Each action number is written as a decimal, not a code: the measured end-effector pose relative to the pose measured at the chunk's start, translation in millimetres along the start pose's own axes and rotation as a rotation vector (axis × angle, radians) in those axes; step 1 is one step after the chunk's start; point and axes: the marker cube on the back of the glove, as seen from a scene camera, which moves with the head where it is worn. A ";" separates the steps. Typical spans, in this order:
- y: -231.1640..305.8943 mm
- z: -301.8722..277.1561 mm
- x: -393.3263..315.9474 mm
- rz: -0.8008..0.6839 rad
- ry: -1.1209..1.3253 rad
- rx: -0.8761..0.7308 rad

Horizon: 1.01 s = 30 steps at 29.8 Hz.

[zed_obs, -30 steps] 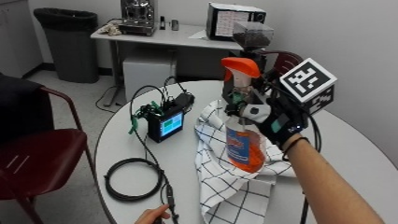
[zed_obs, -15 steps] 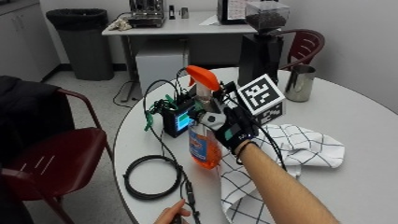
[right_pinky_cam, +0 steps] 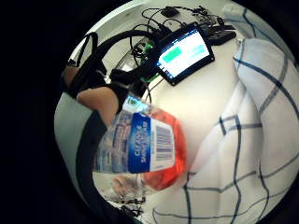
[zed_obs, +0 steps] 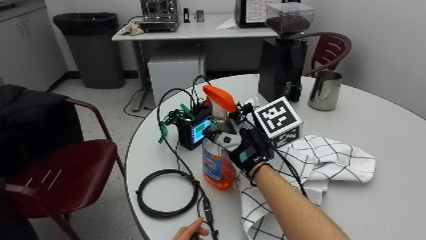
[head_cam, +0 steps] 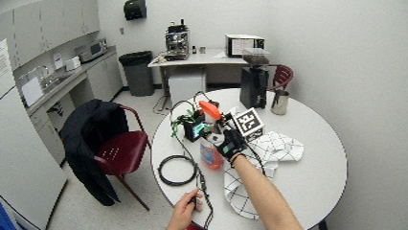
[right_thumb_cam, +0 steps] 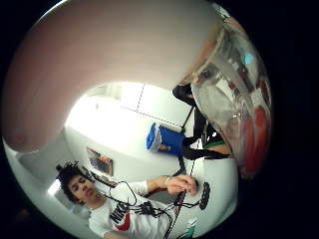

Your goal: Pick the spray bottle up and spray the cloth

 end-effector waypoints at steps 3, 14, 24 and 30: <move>-0.7 1.4 0.5 0.005 -0.013 -0.003; 22.9 -34.6 -20.2 -0.045 -0.040 -0.066; 118.8 -102.4 25.1 -0.108 0.229 -0.243; 173.8 -118.8 40.4 -0.015 0.522 -0.265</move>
